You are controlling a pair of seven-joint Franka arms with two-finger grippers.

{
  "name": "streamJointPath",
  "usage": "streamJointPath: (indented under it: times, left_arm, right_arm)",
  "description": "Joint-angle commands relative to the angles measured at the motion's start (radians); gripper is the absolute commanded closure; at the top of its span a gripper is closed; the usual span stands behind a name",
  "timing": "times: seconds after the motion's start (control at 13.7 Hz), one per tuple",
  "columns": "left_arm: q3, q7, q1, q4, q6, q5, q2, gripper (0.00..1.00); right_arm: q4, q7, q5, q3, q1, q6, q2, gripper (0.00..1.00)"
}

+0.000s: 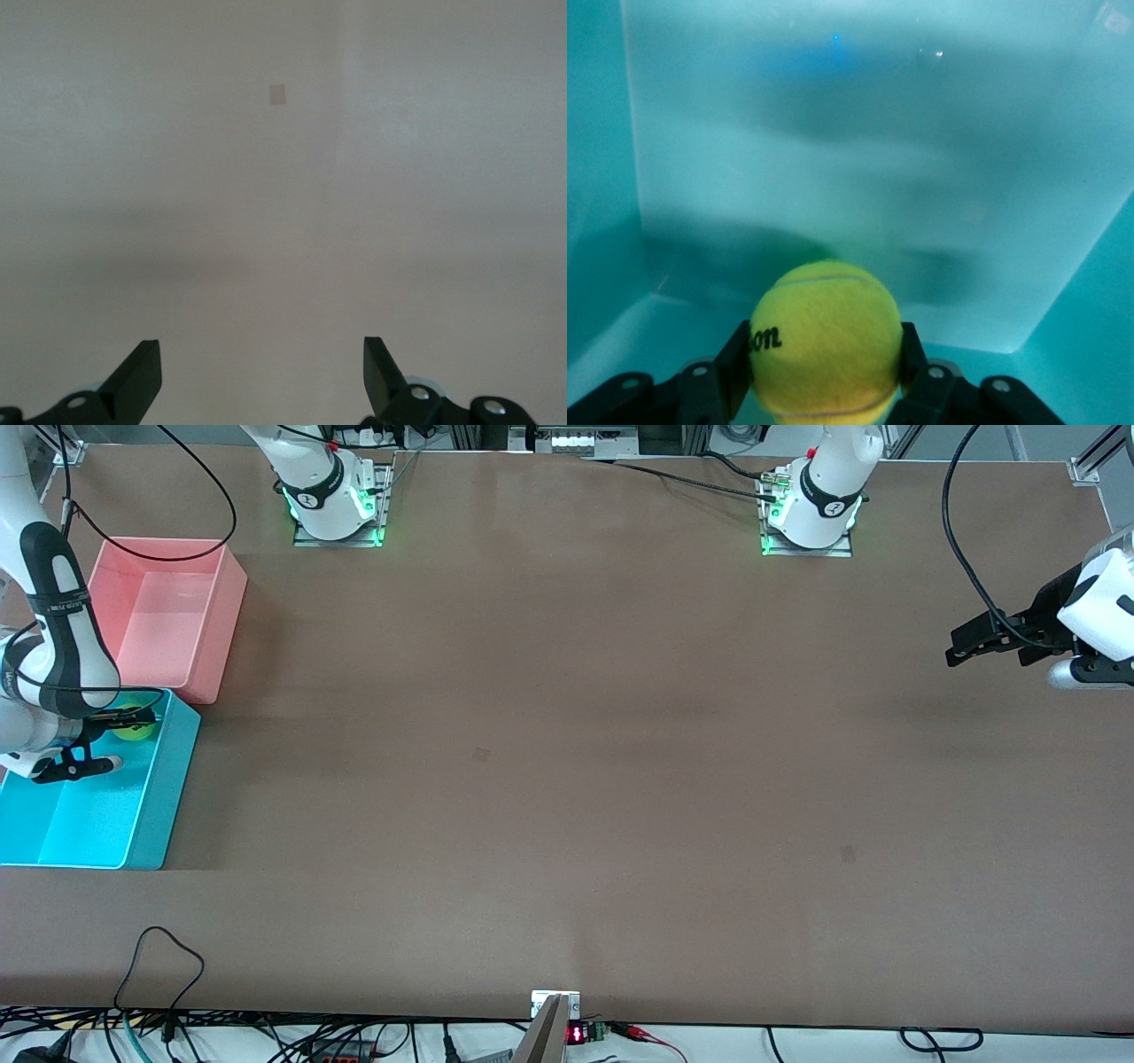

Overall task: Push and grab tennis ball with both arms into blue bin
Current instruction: 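Lower the ball into the blue bin and open the right gripper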

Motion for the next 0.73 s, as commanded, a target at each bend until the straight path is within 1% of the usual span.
streamJointPath:
  times: [0.0, 0.22, 0.37, 0.51, 0.66]
  left_arm:
    - [-0.006, 0.014, 0.003, -0.016, 0.012, 0.023, -0.019, 0.0]
    - [-0.006, 0.014, 0.004, -0.016, 0.01, 0.023, -0.018, 0.0]
    - [-0.006, 0.014, 0.004, -0.014, 0.009, 0.023, -0.019, 0.0]
    - [-0.006, 0.016, 0.003, -0.011, 0.01, 0.023, -0.018, 0.0]
    - [-0.008, 0.016, 0.0, -0.01, 0.01, 0.024, -0.018, 0.0]
  right_arm:
    - [0.015, -0.016, -0.005, 0.001, -0.006, 0.002, 0.008, 0.0]
    - [0.048, -0.014, -0.001, 0.002, 0.0, -0.001, -0.009, 0.0]
    - [0.069, -0.013, 0.007, 0.015, 0.014, -0.013, -0.053, 0.0]
    - [0.084, -0.013, 0.04, 0.051, 0.023, -0.043, -0.122, 0.0]
    - [0.089, -0.011, 0.07, 0.091, 0.041, -0.103, -0.208, 0.0]
